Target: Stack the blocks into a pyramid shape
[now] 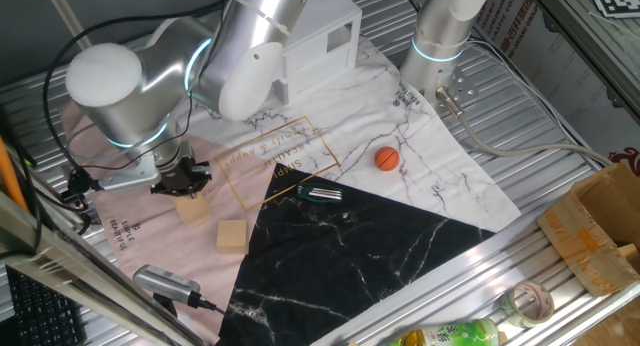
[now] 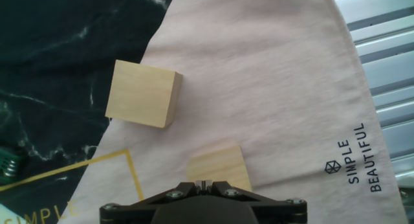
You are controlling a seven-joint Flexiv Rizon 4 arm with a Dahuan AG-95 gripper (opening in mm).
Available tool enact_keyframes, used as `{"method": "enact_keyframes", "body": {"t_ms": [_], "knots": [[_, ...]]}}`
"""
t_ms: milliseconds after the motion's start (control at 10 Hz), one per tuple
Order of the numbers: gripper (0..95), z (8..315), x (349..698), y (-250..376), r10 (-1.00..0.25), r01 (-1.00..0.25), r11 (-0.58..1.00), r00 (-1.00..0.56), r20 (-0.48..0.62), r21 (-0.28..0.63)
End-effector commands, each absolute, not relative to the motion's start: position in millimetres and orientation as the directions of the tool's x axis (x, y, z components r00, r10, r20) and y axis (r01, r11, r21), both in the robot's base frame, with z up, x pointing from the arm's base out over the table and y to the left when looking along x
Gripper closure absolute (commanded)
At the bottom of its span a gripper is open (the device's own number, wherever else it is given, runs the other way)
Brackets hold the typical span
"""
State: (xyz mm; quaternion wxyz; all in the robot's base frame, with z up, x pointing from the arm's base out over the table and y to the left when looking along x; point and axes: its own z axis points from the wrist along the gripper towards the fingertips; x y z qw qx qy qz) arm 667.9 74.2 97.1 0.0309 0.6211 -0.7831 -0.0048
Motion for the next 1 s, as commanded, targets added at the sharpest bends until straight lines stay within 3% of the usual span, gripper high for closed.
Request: {"method": "enact_keyframes", "body": {"t_ms": [100,1000], "knots": [[95.0,98,668,74,-0.973,-0.972,0.231,-0.230,0.038,0.049],[95.0,96,668,105,-0.936,-0.935,0.352,-0.350,0.041,0.054]]}}
